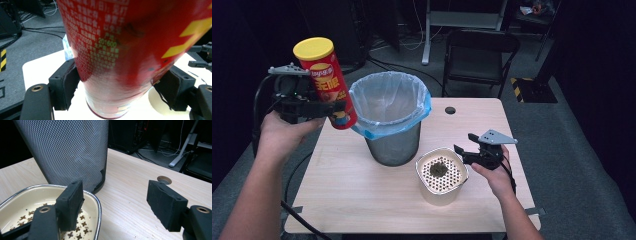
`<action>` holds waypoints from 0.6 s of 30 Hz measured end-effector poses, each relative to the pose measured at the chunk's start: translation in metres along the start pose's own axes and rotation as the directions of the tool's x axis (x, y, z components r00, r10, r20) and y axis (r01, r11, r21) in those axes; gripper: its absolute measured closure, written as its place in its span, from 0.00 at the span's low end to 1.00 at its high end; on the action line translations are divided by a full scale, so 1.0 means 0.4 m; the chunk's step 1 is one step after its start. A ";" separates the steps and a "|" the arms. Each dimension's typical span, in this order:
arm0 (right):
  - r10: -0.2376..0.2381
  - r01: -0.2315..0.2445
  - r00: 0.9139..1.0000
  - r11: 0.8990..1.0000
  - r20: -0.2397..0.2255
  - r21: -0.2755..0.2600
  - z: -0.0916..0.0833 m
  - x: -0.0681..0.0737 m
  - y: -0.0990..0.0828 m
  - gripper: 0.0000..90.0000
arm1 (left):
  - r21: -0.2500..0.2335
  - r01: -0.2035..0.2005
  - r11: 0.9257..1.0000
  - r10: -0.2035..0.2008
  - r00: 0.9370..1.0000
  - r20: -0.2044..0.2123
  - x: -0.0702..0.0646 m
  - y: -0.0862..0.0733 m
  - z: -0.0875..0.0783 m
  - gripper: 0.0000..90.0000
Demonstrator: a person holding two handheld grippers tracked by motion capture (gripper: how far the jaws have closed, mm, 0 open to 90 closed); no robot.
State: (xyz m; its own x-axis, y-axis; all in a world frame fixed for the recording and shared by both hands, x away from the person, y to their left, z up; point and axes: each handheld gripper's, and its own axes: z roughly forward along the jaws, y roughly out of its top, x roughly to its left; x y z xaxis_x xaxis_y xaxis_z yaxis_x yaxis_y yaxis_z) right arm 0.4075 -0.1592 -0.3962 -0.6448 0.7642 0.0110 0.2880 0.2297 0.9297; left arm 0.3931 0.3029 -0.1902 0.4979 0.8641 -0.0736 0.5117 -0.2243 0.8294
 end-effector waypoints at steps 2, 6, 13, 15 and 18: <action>-0.003 0.003 1.000 1.000 0.002 0.000 0.001 0.000 0.000 0.33 | 0.001 0.003 1.000 -0.003 1.000 0.001 -0.002 0.012 0.005 0.27; -0.008 0.008 1.000 1.000 0.000 0.002 0.002 0.000 -0.002 0.33 | 0.003 0.005 1.000 -0.005 1.000 -0.001 -0.003 0.038 0.019 0.27; -0.009 0.009 1.000 1.000 0.004 -0.001 0.001 -0.001 -0.002 0.33 | 0.005 0.014 1.000 -0.014 1.000 0.001 -0.002 0.069 0.051 0.27; -0.008 0.008 1.000 1.000 0.004 -0.001 -0.001 -0.002 -0.001 0.33 | 0.008 0.012 1.000 -0.012 1.000 0.005 -0.004 0.074 0.066 0.27; -0.010 0.010 1.000 1.000 0.004 -0.003 -0.001 -0.002 -0.001 0.33 | 0.013 0.012 1.000 -0.012 1.000 0.011 -0.010 0.077 0.097 0.27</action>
State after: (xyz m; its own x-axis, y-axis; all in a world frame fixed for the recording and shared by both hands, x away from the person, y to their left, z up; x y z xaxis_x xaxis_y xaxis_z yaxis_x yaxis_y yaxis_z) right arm 0.4076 -0.1603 -0.3964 -0.6449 0.7643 0.0005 0.2797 0.2355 0.9308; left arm 0.4341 0.2753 -0.1857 0.4989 0.8620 -0.0898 0.5269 -0.2195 0.8211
